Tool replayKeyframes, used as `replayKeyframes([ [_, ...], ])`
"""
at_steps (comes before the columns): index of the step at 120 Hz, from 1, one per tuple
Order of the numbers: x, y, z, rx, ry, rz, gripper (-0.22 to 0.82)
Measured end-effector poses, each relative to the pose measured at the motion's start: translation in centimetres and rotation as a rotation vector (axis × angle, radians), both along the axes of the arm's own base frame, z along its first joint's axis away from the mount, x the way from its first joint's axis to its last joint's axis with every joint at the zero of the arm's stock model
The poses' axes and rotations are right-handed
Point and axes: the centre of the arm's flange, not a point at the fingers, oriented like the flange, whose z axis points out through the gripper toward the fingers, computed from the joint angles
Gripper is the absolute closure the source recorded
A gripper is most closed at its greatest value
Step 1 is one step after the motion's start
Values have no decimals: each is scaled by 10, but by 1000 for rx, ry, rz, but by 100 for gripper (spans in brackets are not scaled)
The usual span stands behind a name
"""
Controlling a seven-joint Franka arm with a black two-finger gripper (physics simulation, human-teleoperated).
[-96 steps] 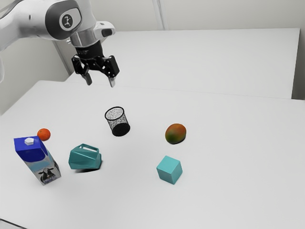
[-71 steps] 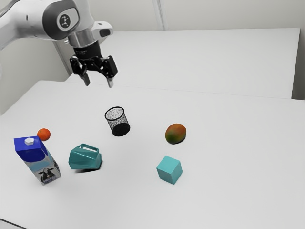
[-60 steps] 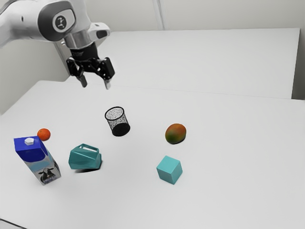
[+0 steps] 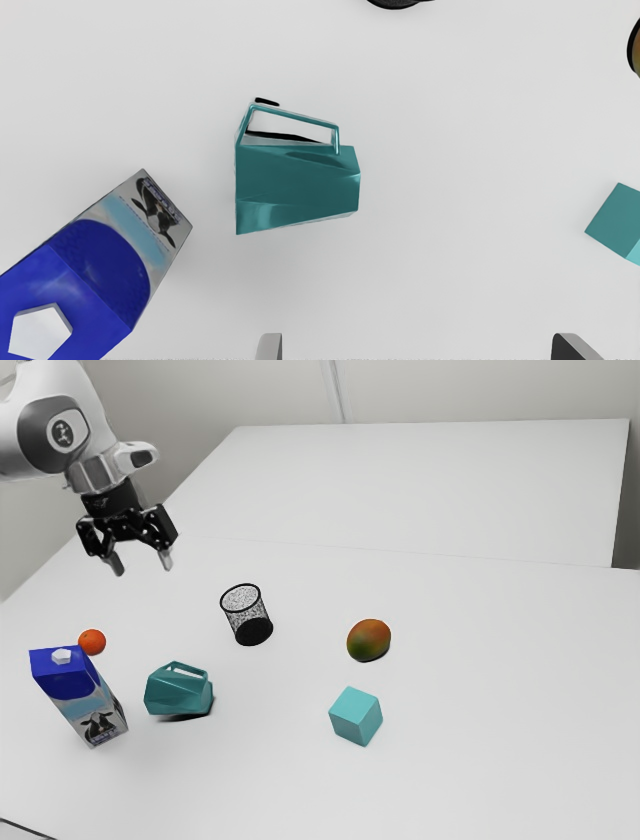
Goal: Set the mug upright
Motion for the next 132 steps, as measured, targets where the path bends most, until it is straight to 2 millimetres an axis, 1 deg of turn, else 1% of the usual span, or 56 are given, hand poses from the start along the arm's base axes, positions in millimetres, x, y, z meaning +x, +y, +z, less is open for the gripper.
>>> replayKeyframes([
  [28,-15,54,-54,-128,14,51,2],
  [38,-20,67,-76,-174,9,54,2],
  [60,-26,89,-110,-239,-18,40,2],
  [86,-31,103,-147,-287,-24,7,2],
  [99,-30,107,-165,-304,-24,-12,2],
  [132,-22,112,-198,-330,-28,-61,2],
])
